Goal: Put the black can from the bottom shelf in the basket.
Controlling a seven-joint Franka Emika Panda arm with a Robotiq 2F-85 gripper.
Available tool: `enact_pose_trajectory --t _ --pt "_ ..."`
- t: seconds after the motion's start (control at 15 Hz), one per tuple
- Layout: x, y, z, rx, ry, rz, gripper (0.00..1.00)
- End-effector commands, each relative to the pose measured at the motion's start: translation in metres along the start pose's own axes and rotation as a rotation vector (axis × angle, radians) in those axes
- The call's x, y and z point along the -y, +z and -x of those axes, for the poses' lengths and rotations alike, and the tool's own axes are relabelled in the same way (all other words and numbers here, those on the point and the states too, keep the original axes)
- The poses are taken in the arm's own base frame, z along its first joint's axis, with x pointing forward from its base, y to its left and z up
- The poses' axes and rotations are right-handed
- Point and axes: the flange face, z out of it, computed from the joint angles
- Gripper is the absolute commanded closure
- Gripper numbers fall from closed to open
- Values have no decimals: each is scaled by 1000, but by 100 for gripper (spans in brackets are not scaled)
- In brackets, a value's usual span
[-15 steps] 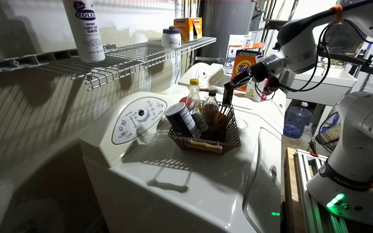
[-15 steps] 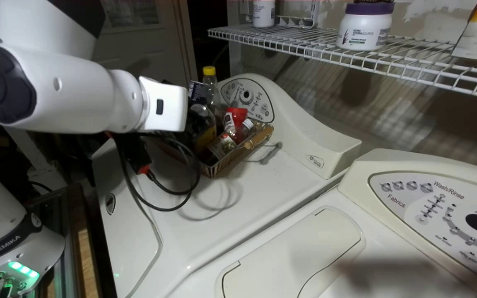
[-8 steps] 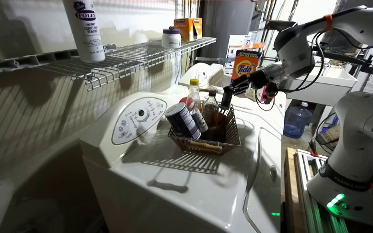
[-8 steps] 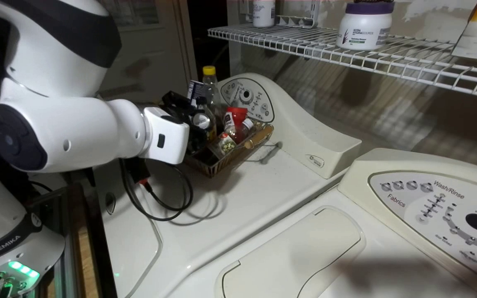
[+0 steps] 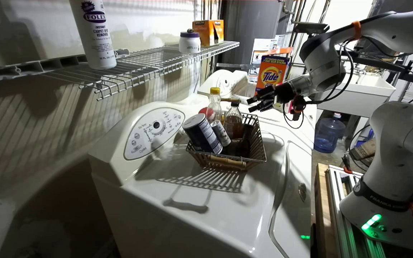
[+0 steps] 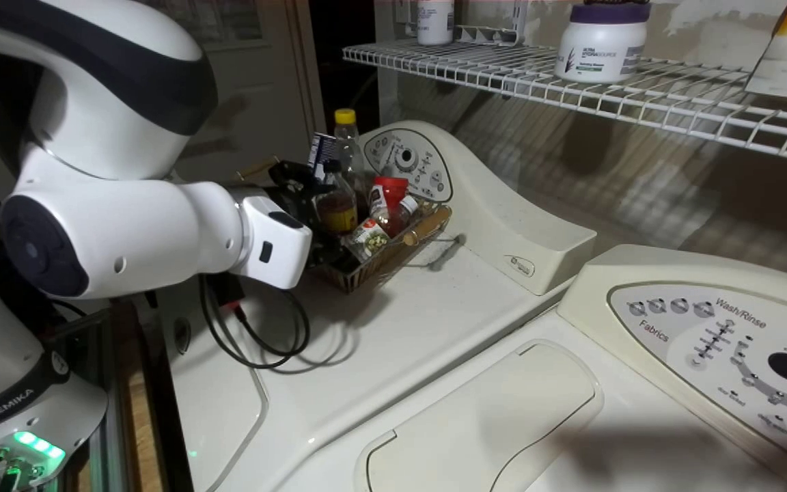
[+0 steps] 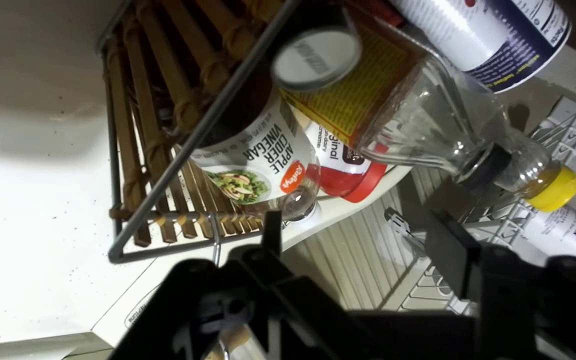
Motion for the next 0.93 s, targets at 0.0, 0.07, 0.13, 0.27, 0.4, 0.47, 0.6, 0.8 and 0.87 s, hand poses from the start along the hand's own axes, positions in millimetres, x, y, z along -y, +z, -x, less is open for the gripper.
enact_pose_trajectory --t 0.0,0.07,0.13,0.27,0.4,0.47,0.6,0.8,0.87 --pt "12 5 -1 -8 -46 8 0" --pt "16 6 -2 -7 -62 6 0" --pt "20 7 -3 -6 -78 6 0" --pt "30 9 -4 0 -108 -4 0" --pt "42 12 -4 14 -147 -10 0" --pt "47 14 -4 26 -168 -9 0" --pt "59 19 -4 49 -218 0 0" --pt "74 22 -5 61 -276 20 0" --pt "78 22 -5 62 -296 34 0"
